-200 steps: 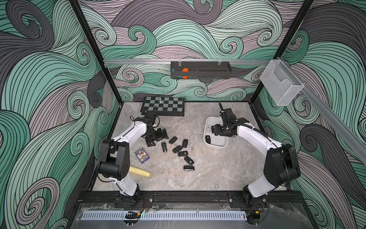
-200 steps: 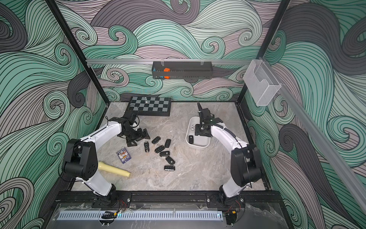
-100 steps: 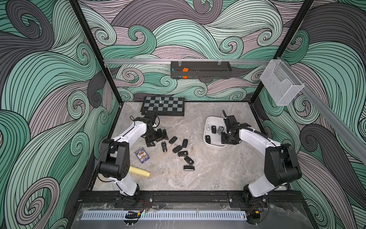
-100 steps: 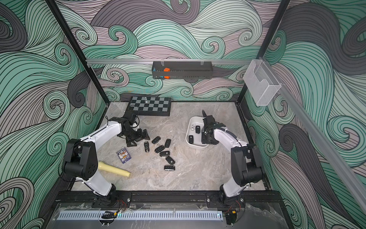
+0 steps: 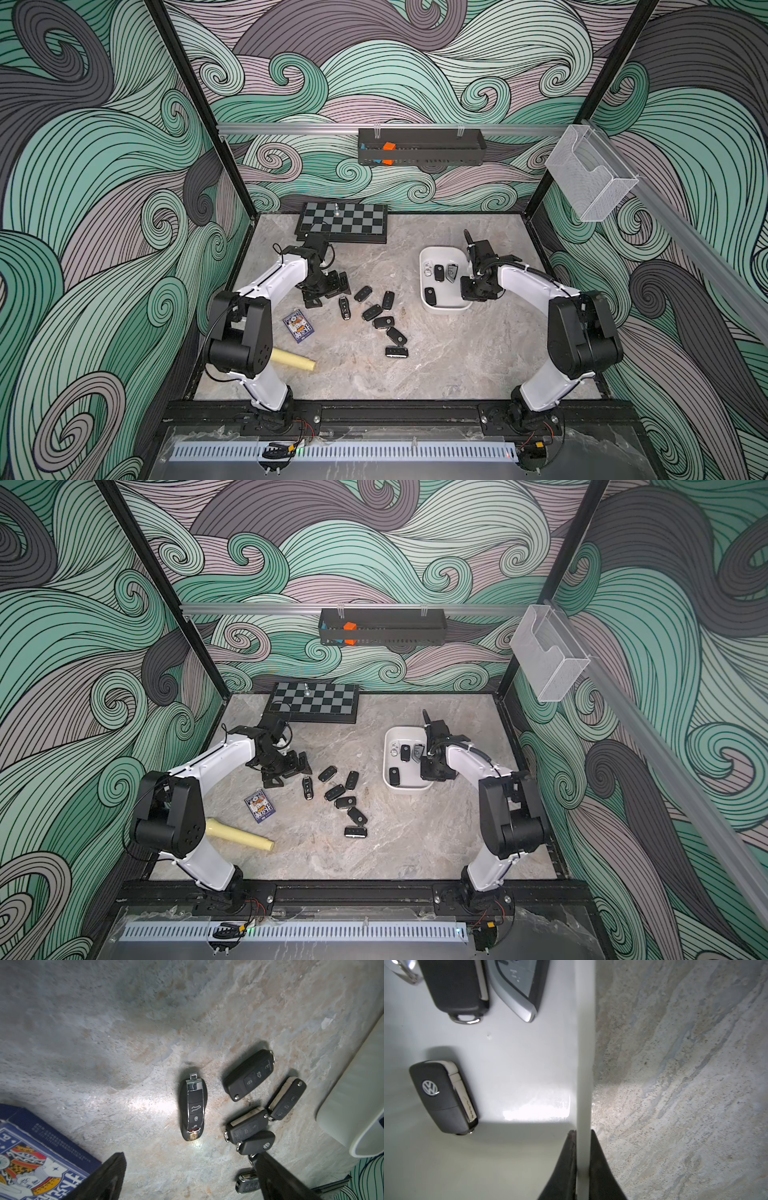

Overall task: Place the car key into the storage box
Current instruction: Adjust the storage box at the center of the board.

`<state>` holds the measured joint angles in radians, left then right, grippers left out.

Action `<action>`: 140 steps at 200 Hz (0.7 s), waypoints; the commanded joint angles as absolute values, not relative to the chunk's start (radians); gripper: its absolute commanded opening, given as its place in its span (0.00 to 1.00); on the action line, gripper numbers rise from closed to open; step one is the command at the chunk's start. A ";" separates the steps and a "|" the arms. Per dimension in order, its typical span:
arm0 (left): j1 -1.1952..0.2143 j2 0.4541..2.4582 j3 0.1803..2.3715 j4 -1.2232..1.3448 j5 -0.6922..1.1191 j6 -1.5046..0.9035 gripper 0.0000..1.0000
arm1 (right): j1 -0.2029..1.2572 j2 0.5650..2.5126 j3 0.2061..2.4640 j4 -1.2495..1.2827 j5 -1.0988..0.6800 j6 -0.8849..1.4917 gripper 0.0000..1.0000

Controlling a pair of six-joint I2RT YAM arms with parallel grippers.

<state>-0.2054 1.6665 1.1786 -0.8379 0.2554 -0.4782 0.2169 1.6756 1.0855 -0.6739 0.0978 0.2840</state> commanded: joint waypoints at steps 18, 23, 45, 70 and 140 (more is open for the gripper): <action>-0.209 1.633 1.141 -0.862 0.220 -0.463 0.99 | 0.278 1.692 1.119 -0.666 0.041 0.300 0.11; -0.208 1.629 1.136 -0.862 0.217 -0.465 0.98 | 0.286 1.699 1.123 -0.667 0.039 0.303 0.11; -0.208 1.614 1.117 -0.863 0.206 -0.468 0.98 | 0.326 1.722 1.133 -0.667 0.036 0.312 0.11; -0.209 1.597 1.106 -0.869 0.195 -0.481 0.96 | 0.344 1.721 1.143 -0.676 0.031 0.336 0.14; -0.232 1.594 1.121 -0.862 0.146 -0.495 0.90 | 0.335 1.519 1.161 -0.684 0.047 0.427 0.78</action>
